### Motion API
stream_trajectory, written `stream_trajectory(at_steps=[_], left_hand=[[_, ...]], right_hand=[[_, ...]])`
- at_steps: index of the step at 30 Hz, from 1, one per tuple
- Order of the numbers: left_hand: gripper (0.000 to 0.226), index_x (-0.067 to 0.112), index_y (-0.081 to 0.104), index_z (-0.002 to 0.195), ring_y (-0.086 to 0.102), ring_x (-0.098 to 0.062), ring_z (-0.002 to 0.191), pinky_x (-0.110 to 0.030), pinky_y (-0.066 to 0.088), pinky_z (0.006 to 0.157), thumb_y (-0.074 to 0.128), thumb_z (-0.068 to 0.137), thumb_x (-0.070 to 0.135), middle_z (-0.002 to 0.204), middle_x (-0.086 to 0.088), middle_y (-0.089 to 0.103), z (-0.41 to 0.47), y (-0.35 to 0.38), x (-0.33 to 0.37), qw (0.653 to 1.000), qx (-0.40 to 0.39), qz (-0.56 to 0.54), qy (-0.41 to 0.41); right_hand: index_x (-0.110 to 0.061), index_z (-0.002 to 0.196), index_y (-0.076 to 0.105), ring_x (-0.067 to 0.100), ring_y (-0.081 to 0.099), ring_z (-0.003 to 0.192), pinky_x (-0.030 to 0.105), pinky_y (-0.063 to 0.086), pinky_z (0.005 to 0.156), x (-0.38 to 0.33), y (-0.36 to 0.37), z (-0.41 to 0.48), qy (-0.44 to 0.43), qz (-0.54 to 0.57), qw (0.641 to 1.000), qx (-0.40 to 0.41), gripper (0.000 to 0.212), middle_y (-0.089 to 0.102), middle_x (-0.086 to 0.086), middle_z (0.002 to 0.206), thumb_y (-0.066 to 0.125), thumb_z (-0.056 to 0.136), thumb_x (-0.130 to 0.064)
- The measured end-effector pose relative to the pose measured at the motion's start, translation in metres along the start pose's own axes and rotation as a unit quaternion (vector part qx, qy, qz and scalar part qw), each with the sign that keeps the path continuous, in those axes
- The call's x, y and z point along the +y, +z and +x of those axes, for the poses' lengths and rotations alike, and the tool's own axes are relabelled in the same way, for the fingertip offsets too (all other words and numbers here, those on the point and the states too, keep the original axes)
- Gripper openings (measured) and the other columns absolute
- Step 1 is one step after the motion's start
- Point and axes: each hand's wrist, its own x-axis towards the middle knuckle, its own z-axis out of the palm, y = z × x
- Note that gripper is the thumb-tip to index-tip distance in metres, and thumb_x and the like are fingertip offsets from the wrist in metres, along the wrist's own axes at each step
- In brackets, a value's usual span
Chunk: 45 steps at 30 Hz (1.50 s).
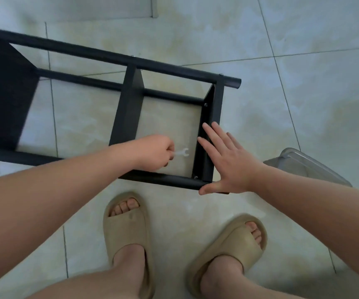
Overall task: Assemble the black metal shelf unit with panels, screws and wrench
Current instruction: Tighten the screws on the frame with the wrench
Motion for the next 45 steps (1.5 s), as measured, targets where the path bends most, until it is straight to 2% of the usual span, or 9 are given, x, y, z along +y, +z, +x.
stream_trajectory(at_steps=[2, 5, 12, 17, 23, 32, 36, 40, 45], left_hand=[[0.020, 0.025, 0.053, 0.086, 0.062, -0.019, 0.084, -0.038, 0.050, 0.076, 0.042, 0.102, 0.026, 0.094, 0.001, 0.070, -0.010, -0.025, 0.007, 0.999, 0.033, 0.003, 0.003], [0.020, 0.014, 0.057, 0.094, 0.061, -0.027, 0.088, -0.042, 0.050, 0.079, 0.041, 0.101, 0.025, 0.097, -0.006, 0.068, -0.007, -0.064, 0.024, 0.990, 0.137, 0.029, 0.021], [0.013, 0.009, 0.051, 0.106, 0.054, -0.027, 0.085, -0.036, 0.040, 0.064, 0.040, 0.099, 0.011, 0.097, -0.009, 0.058, 0.045, -0.122, 0.045, 0.964, 0.251, 0.083, 0.003], [0.006, 0.009, 0.043, 0.103, 0.044, -0.021, 0.068, -0.035, 0.030, 0.055, 0.038, 0.099, 0.009, 0.083, -0.007, 0.050, 0.085, -0.127, 0.043, 0.970, 0.239, 0.035, -0.008], [0.005, 0.009, 0.040, 0.103, 0.046, -0.026, 0.070, -0.037, 0.023, 0.055, 0.037, 0.099, 0.008, 0.079, -0.006, 0.052, 0.110, -0.121, 0.035, 0.958, 0.281, 0.044, -0.015], [0.011, 0.011, 0.035, 0.103, 0.052, -0.029, 0.068, -0.036, 0.034, 0.056, 0.040, 0.094, 0.005, 0.084, -0.008, 0.057, 0.058, -0.092, 0.047, 0.958, 0.252, 0.132, 0.035], [0.006, 0.011, 0.039, 0.101, 0.056, -0.030, 0.073, -0.038, 0.038, 0.058, 0.042, 0.096, 0.009, 0.085, -0.009, 0.057, 0.019, -0.089, 0.058, 0.965, 0.242, 0.095, 0.041], [0.009, 0.009, 0.044, 0.100, 0.057, -0.030, 0.076, -0.042, 0.046, 0.067, 0.049, 0.093, 0.006, 0.084, -0.012, 0.061, -0.022, -0.089, 0.075, 0.973, 0.208, 0.090, 0.036], [0.004, 0.012, 0.041, 0.096, 0.050, -0.026, 0.073, -0.038, 0.039, 0.065, 0.039, 0.100, 0.012, 0.079, -0.004, 0.052, -0.072, -0.064, 0.094, 0.977, 0.183, 0.105, 0.036]], right_hand=[[-0.018, 0.162, 0.005, 0.019, -0.026, 0.152, 0.048, 0.000, 0.127, 0.000, -0.020, -0.002, 0.013, 0.017, 0.999, -0.033, 0.113, -0.022, 0.001, 0.167, 0.035, 0.079, -0.089], [-0.024, 0.161, 0.011, 0.014, -0.007, 0.156, 0.040, 0.006, 0.126, 0.008, -0.045, -0.002, 0.036, 0.048, 0.998, 0.009, 0.090, 0.002, -0.005, 0.170, 0.054, 0.093, -0.063], [-0.027, 0.161, 0.005, 0.021, -0.009, 0.156, 0.042, 0.006, 0.124, 0.038, -0.086, 0.038, 0.127, 0.059, 0.988, 0.065, 0.098, -0.004, -0.001, 0.169, 0.066, 0.090, -0.054], [-0.027, 0.161, 0.005, 0.023, 0.002, 0.155, 0.047, 0.011, 0.124, 0.066, -0.097, 0.081, 0.147, 0.078, 0.985, 0.052, 0.104, 0.006, 0.001, 0.169, 0.071, 0.086, -0.054], [-0.028, 0.158, 0.013, 0.031, 0.032, 0.138, 0.046, 0.036, 0.109, 0.080, -0.101, 0.102, 0.156, 0.097, 0.983, 0.015, 0.114, 0.038, 0.006, 0.149, 0.079, 0.072, -0.064], [-0.027, 0.158, 0.018, 0.029, 0.043, 0.113, 0.040, 0.035, 0.097, 0.030, -0.092, 0.035, 0.145, 0.045, 0.985, 0.079, 0.132, 0.039, 0.006, 0.126, 0.072, 0.052, -0.086], [-0.022, 0.152, 0.033, 0.028, 0.046, 0.095, 0.041, 0.039, 0.085, 0.000, -0.092, -0.004, 0.156, -0.024, 0.978, 0.139, 0.130, 0.045, 0.007, 0.116, 0.066, 0.048, -0.092], [-0.015, 0.128, 0.061, 0.027, 0.049, 0.074, 0.036, 0.041, 0.064, -0.029, -0.088, -0.042, 0.173, -0.091, 0.948, 0.252, 0.120, 0.054, 0.008, 0.095, 0.072, 0.034, -0.090], [-0.017, 0.109, 0.067, 0.024, 0.047, 0.069, 0.034, 0.037, 0.061, -0.059, -0.083, -0.085, 0.182, -0.142, 0.927, 0.294, 0.090, 0.055, 0.005, 0.092, 0.089, 0.041, -0.071]])
